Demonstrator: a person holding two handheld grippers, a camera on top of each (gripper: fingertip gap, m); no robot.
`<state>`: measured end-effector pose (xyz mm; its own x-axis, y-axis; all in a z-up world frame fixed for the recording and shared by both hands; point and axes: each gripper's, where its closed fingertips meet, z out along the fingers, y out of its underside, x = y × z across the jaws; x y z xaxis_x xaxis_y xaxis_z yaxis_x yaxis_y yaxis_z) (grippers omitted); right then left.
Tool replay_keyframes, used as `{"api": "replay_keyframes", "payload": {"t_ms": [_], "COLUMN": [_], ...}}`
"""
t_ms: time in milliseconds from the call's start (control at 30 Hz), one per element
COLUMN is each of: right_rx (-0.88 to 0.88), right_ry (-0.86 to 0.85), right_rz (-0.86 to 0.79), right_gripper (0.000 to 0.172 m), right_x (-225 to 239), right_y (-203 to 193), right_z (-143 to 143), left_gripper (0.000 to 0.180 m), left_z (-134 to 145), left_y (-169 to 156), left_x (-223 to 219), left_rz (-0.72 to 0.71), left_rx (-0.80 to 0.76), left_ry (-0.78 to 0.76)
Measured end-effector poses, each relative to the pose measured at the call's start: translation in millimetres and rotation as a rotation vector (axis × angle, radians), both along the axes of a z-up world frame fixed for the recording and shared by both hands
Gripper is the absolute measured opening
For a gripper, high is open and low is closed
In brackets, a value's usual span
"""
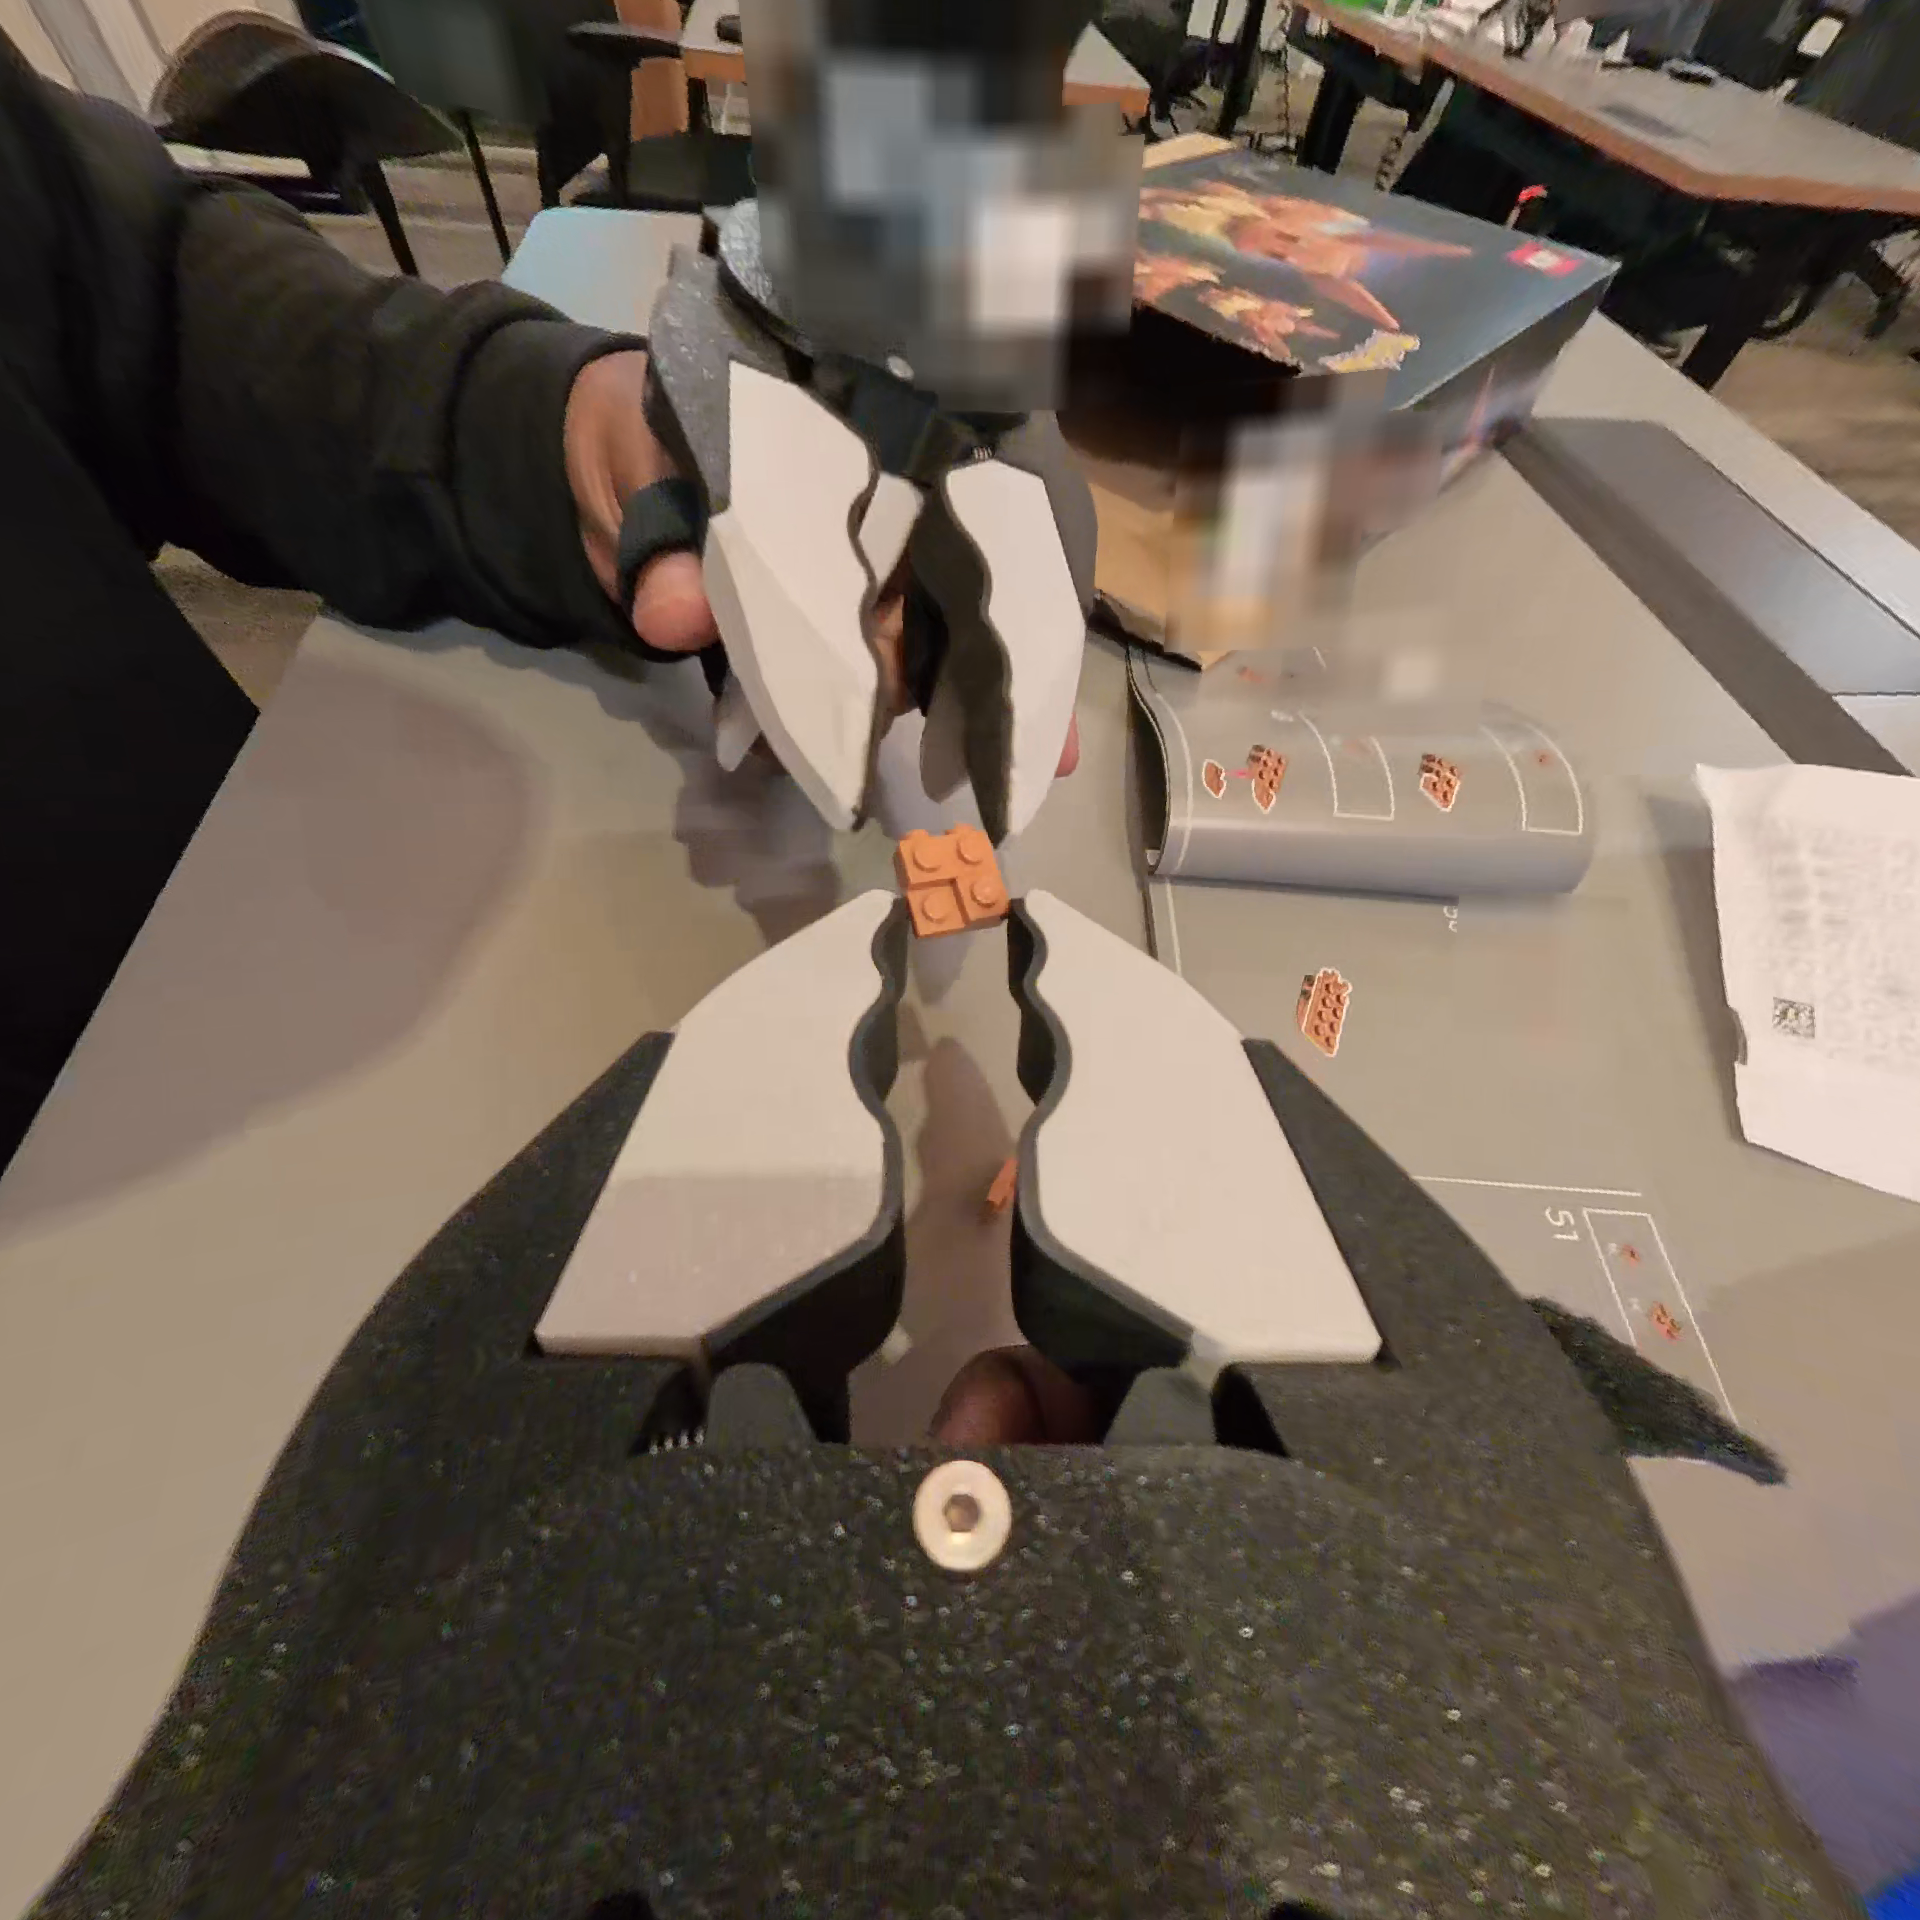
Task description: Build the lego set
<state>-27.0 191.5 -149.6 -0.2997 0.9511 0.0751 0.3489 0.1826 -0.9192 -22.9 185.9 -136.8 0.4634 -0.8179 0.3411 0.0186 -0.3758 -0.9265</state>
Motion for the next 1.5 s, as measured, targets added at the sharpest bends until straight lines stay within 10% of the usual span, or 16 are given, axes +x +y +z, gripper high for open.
{"api": "replay_keyframes", "payload": {"t_ms": [567,900,1500], "right_rx": [0.138,0.368,0.381], "right_ry": [-0.05,-0.371,-0.32], "right_rz": [0.021,0.114,0.121], "right_gripper": [0.028,0.029,0.028], "right_x": [4.1,35.1,29.0], "right_y": [3.1,31.1,23.5], "right_z": [-9.3,-70.9,-63.8], "left_gripper": [0.016,0.016,0.016], "left_z": [-15.5,-28.5,-65.7], "left_y": [1.6,6.7,1.9], "left_x": [0.8,-8.6,-8.9], "left_rz": [0.016,0.054,0.062], "left_rx": [0.029,-0.047,-0.144], "left_ry": [0.112,0.157,0.404]}}
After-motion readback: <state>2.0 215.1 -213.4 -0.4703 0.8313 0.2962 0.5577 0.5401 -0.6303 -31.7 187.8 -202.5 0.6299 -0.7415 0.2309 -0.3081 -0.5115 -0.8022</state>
